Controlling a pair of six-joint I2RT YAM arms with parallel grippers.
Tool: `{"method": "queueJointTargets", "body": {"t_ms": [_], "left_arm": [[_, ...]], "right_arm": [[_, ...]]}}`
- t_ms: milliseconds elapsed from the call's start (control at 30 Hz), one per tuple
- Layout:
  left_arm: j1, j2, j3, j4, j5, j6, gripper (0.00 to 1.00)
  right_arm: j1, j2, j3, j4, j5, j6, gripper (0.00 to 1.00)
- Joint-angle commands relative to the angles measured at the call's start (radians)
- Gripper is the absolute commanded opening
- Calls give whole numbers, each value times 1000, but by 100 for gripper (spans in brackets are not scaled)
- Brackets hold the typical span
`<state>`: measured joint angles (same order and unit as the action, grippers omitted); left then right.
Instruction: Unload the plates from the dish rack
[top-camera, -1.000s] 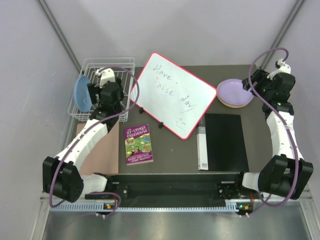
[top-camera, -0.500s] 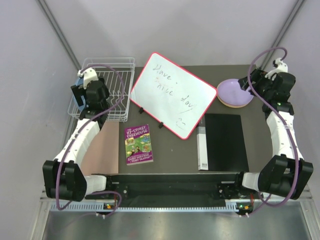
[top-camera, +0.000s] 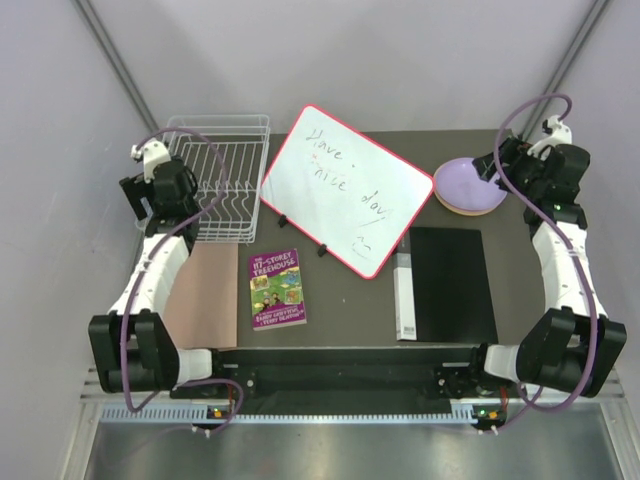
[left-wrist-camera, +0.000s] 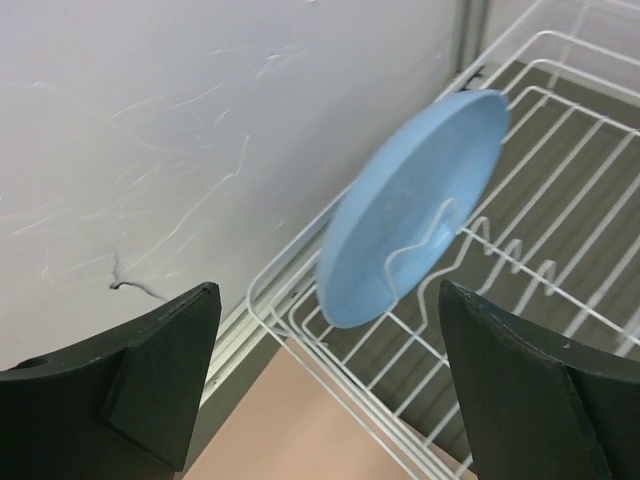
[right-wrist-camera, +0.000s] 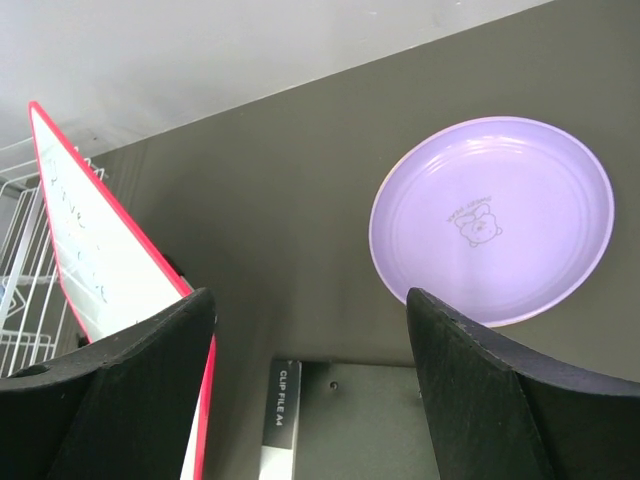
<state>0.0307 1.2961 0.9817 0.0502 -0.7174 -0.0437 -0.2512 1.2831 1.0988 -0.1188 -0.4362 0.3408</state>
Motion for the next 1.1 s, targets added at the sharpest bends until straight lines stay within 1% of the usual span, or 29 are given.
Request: {"method": "queueJointTargets", "body": {"t_ms": [0, 67, 100, 233, 333, 467, 533, 600, 667, 733, 767, 833, 867, 967, 1067], "left_arm": [[78, 37, 32, 2, 114, -28, 92], [92, 75, 38, 7, 128, -31, 88], [107, 87, 44, 7, 137, -35, 84], [143, 156, 80, 11, 174, -44, 82], [156, 187, 75, 42, 196, -36, 74], [161, 227, 91, 33, 193, -18, 72], [160, 239, 91, 33, 187, -15, 66], [160, 239, 78, 46, 180, -12, 65], [160, 241, 71, 60, 180, -10, 59], [161, 249, 71, 57, 180, -12, 49], [161, 252, 72, 54, 177, -10, 41], [161, 249, 71, 51, 170, -15, 34], [161, 247, 69, 50, 170, -15, 26], [161, 235, 61, 53, 158, -12, 11], [161, 223, 55, 56, 153, -5, 7]], "right_arm": [[15, -2, 7, 47, -38, -11, 78], [17, -2, 7, 53, -44, -10, 77], [20, 1, 6, 54, -45, -8, 76], [24, 16, 1, 71, -64, -2, 75], [29, 27, -2, 76, -65, 0, 75], [27, 32, -5, 77, -65, 1, 75], [29, 33, -5, 77, -68, 1, 75], [27, 38, -5, 82, -70, 3, 75], [29, 41, -8, 82, -68, 3, 75], [29, 45, -8, 85, -67, 4, 75], [27, 47, -8, 87, -68, 4, 75], [27, 48, -10, 90, -71, 6, 75], [27, 48, -10, 90, -72, 6, 75], [29, 51, -10, 90, -70, 6, 75], [27, 55, -10, 90, -72, 9, 75]]}}
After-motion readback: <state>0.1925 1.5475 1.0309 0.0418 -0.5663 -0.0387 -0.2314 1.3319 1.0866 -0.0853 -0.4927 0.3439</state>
